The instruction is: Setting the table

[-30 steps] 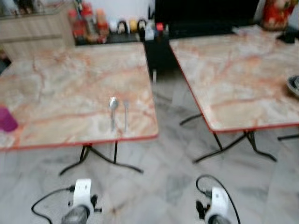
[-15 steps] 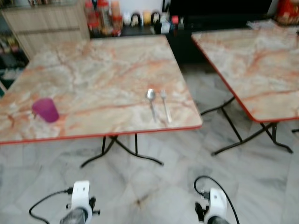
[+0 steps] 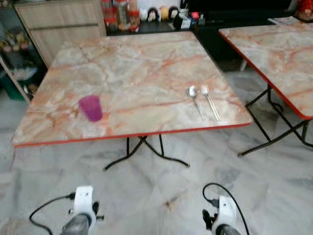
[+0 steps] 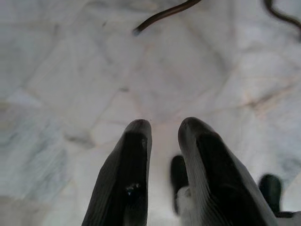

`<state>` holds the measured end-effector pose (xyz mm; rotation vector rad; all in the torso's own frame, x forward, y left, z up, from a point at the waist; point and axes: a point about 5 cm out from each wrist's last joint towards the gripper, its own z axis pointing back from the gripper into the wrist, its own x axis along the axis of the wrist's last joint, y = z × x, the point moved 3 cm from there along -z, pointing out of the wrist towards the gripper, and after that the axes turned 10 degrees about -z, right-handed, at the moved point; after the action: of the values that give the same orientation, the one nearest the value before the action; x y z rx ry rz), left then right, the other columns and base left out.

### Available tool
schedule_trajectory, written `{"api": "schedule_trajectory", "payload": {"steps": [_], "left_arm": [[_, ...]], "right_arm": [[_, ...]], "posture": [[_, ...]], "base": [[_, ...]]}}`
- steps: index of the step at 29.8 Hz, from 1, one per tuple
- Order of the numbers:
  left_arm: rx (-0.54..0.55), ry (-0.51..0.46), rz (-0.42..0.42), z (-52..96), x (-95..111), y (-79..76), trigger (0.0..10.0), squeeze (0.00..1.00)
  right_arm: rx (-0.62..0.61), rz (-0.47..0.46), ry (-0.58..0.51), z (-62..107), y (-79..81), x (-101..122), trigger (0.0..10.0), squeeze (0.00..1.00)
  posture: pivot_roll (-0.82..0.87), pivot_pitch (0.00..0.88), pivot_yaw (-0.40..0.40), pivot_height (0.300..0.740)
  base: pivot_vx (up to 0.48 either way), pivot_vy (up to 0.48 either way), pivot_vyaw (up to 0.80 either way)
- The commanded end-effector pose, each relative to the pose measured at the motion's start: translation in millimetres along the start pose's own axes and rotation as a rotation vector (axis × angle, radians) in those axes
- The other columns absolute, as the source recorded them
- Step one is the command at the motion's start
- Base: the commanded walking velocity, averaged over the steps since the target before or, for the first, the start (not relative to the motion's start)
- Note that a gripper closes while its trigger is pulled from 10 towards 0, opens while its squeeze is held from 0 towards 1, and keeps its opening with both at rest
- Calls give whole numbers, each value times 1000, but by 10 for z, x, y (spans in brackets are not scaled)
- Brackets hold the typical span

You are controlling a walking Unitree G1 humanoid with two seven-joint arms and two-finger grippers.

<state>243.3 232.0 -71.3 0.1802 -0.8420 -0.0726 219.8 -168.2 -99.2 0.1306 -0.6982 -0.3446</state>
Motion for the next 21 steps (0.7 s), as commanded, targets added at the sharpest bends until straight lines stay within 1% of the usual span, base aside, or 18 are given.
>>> {"api": "schedule_trajectory", "payload": {"steps": [1,11,12,16,18,21], "left_arm": [[5,4,18,7,-27,-21,10000,0],[13,-11,8,-8,30,-3,10000,0],[13,-12,8,-10,38,-3,10000,0],[15,-12,12,-10,38,3,10000,0],[15,-9,12,-9,32,3,10000,0],[18,-4,13,-4,13,9,10000,0]], "right_arm": [[-14,11,3,10,-65,-6,10000,0],[-9,38,-8,1,-36,31,10000,0],[-6,40,-8,0,-26,32,10000,0],[-9,14,-4,3,-29,11,10000,0],[-11,15,-5,4,-37,10,10000,0],[-13,48,-8,6,-49,17,10000,0]], "posture": [[68,75,-5,740],[73,78,-3,740],[73,81,-3,740],[70,85,-2,740],[70,84,-3,740],[69,87,-1,740]], "base": [[0,0,0],[0,0,0],[0,0,400],[0,0,100],[0,0,0],[0,0,0]]}}
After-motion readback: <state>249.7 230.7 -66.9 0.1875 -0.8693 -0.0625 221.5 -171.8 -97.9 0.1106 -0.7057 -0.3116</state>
